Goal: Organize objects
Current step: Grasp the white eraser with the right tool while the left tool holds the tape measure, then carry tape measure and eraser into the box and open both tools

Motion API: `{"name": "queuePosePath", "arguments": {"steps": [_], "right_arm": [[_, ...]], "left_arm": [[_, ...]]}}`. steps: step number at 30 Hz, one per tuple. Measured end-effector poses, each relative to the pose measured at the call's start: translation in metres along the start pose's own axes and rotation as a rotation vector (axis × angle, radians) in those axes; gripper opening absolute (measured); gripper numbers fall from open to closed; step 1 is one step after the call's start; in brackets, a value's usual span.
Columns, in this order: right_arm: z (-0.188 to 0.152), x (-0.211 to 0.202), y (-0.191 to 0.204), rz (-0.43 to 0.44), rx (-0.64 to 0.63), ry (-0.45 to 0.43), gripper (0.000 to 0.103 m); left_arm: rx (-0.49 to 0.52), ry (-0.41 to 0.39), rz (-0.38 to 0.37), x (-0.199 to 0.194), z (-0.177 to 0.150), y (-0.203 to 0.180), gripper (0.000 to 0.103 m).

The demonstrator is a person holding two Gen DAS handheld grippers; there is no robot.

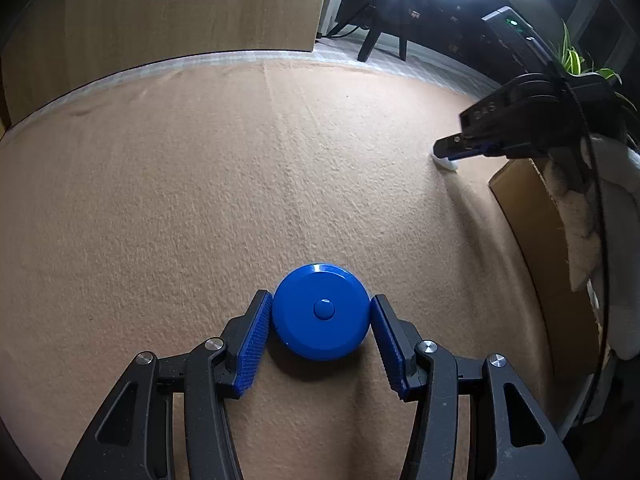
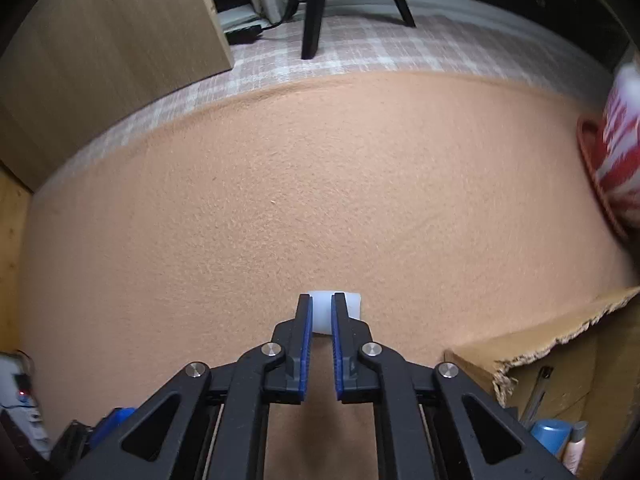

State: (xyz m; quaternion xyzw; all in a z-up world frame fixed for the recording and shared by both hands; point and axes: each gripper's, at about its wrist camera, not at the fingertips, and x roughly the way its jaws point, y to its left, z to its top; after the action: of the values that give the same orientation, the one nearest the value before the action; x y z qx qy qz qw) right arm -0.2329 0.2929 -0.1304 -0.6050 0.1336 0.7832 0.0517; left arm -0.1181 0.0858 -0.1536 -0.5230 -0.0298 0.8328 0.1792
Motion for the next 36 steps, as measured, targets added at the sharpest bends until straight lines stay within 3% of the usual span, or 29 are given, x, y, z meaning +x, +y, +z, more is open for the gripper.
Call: {"name": "queuePosePath", "arguments": {"steps": [13, 23, 29, 36], "right_arm": [[-0.026, -0.028, -0.005, 0.141, 0.041, -0.032, 0.003], [-0.075, -0.087, -0.018, 0.26, 0.036, -0.11, 0.002], [-0.102, -0.124, -0.049, 0.248, 0.045, -0.183, 0.003], [-0.135, -0.156, -0.1, 0.182, 0.086, -0.256, 0.003]], "left_arm": [[-0.027, 0.001, 0.0, -0.001, 0.002, 0.003, 0.054], [-0.059, 0.011, -0.009, -0.006, 0.002, 0.004, 0.054], [-0.052, -0.009, -0.037, -0.017, 0.008, -0.011, 0.054], [0.007, -0.046, -0.092, -0.029, 0.03, -0.058, 0.054]]}}
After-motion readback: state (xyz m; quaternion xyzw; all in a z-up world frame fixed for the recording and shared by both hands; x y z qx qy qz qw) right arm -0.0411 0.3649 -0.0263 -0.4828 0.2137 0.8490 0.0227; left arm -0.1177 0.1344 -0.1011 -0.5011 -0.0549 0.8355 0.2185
